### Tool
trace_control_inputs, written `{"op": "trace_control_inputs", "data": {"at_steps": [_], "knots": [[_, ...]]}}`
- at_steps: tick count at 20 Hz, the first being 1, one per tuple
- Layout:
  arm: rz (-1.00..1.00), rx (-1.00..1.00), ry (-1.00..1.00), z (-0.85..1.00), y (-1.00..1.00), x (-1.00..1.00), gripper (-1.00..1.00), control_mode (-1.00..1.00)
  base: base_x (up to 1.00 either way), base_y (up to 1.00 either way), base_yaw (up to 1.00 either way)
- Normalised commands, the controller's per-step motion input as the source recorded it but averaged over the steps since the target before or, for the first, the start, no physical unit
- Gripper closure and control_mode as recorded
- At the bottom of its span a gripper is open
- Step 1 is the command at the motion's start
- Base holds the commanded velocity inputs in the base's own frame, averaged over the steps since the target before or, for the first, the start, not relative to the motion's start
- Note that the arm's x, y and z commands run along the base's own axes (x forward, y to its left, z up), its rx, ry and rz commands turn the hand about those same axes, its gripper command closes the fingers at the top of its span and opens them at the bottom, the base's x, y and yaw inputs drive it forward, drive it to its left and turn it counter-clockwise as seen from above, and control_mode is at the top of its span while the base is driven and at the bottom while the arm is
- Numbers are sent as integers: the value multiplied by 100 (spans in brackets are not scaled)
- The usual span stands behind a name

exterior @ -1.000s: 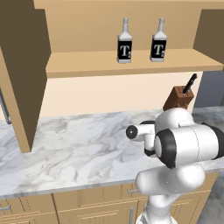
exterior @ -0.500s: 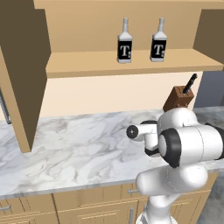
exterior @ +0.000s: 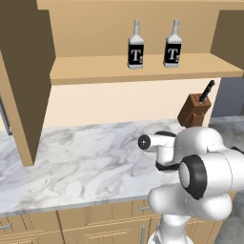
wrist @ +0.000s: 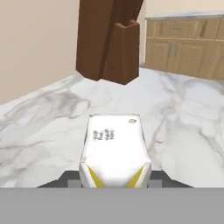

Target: Sort all alcoholic drinks to one cabinet, and non-alcoholic drinks to the other.

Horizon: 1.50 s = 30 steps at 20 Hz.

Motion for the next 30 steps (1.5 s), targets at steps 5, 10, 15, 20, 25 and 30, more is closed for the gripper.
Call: {"op": "trace_control_inputs", "data": {"at_steps": [5,10,15,20,25,30], "knots": [[-12,0,5,71,-1,-14,100,-100,0,0,0],[-12,0,8,69,-4,-20,100,-100,0,0,0],[-13,0,7,61,0,-29,100,-100,0,0,0],[-3,-6,3,40,0,-43,100,-100,0,0,0],[0,-8,0,33,1,-53,100,-100,0,0,0],[0,-6,0,33,0,-65,100,-100,0,0,0]]}}
